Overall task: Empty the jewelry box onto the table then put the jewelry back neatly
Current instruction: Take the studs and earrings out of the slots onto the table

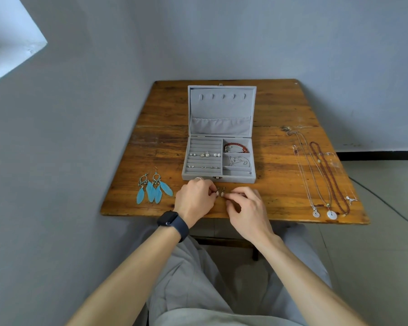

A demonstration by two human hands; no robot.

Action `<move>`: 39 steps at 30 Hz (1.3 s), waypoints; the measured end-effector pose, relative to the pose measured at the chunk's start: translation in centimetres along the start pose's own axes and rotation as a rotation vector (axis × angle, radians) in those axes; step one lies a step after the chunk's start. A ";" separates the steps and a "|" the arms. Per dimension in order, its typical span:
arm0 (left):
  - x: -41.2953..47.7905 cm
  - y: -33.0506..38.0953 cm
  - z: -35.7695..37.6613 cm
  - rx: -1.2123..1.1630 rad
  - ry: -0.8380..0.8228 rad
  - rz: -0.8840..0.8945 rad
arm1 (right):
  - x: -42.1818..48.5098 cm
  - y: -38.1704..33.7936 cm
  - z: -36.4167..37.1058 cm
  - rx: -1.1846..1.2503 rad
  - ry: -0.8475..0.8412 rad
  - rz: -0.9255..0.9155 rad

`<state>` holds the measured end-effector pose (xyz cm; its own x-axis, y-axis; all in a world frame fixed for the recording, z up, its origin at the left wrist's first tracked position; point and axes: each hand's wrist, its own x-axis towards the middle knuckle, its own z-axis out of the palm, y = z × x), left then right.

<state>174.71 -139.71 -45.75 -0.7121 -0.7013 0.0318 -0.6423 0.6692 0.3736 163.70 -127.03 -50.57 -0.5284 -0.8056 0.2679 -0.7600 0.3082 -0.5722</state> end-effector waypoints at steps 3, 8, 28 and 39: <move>-0.1 -0.2 -0.1 -0.013 -0.013 -0.002 | -0.1 -0.1 -0.3 0.016 -0.004 -0.002; 0.0 -1.3 -1.2 -0.027 0.012 0.000 | -0.1 0.0 -1.0 0.052 -0.039 -0.002; 4.7 -6.1 -5.6 0.041 0.134 -0.059 | 11.4 -4.3 -2.6 -0.134 -0.129 -0.167; 9.6 -6.6 -4.9 0.214 0.005 -0.011 | 16.2 -5.4 2.3 -0.290 -0.179 -0.192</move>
<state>173.50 -152.04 -43.37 -0.7034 -0.7100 0.0335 -0.6963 0.6978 0.1683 160.11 -142.92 -44.92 -0.3114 -0.9301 0.1945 -0.9275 0.2529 -0.2754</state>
